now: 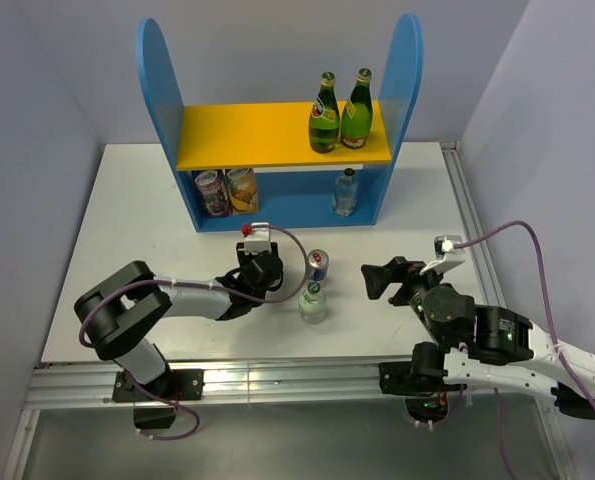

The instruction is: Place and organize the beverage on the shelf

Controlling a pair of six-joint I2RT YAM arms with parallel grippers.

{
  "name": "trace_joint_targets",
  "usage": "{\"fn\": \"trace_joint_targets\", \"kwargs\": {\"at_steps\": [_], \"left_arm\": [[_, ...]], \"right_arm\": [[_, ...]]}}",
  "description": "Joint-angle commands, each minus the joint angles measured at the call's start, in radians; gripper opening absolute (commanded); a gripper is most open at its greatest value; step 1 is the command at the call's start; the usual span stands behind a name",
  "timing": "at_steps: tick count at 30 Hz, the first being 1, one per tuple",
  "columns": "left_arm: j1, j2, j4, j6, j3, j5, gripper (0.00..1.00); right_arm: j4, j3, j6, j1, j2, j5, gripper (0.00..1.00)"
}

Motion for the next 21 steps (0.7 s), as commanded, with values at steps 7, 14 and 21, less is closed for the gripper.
{"fn": "trace_joint_targets", "kwargs": {"at_steps": [7, 14, 21], "left_arm": [[-0.001, -0.165, -0.145, -0.040, 0.074, -0.071, 0.01], [0.006, -0.368, -0.412, 0.098, 0.308, -0.118, 0.00], [0.132, -0.353, -0.549, 0.269, 0.703, -0.005, 0.00]], "right_arm": [[-0.037, -0.025, 0.039, 0.008, -0.035, 0.015, 1.00], [0.015, -0.019, 0.018, 0.008, 0.007, -0.010, 1.00], [0.069, -0.049, 0.016, 0.008, 0.017, -0.039, 1.00]]}}
